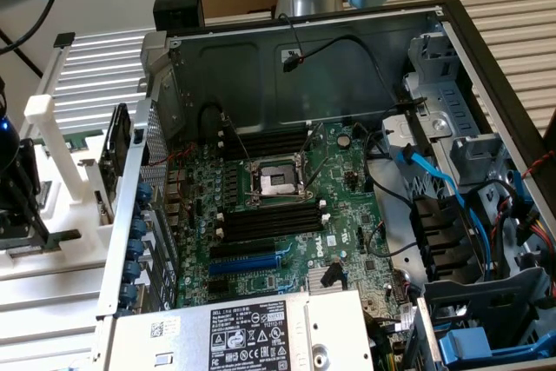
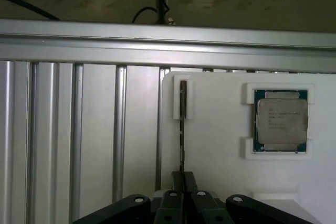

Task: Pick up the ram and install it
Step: 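Pick up the ram and move it above insertion slot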

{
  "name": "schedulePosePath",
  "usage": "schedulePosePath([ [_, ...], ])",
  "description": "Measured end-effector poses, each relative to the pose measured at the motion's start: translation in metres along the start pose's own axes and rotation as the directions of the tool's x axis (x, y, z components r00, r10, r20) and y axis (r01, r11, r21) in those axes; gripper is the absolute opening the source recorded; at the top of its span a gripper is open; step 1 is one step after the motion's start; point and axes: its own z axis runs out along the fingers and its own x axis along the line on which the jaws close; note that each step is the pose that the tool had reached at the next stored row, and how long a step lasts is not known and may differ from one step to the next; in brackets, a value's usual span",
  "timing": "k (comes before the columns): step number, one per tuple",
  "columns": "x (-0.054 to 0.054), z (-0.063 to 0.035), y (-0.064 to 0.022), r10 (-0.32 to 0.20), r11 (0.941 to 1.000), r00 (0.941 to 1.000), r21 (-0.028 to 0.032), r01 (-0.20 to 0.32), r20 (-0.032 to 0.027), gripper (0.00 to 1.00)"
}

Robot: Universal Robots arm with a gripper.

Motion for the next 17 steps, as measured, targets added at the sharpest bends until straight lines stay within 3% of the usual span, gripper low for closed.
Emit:
schedulePosePath([
  [4, -0.001, -0.0095, 0.0003, 0.001, 1.0, 1.0, 0.0002, -0.001, 0.0001, 0.12],
  [6, -0.002, -0.0197, 0.0004, 0.001, 1.0, 1.0, -0.0001, -0.001, 0.0, 0.12],
  [17, -0.005, -0.0546, 0.0006, 0.001, 1.0, 1.0, 0.0, -0.001, 0.0, 0.12],
])
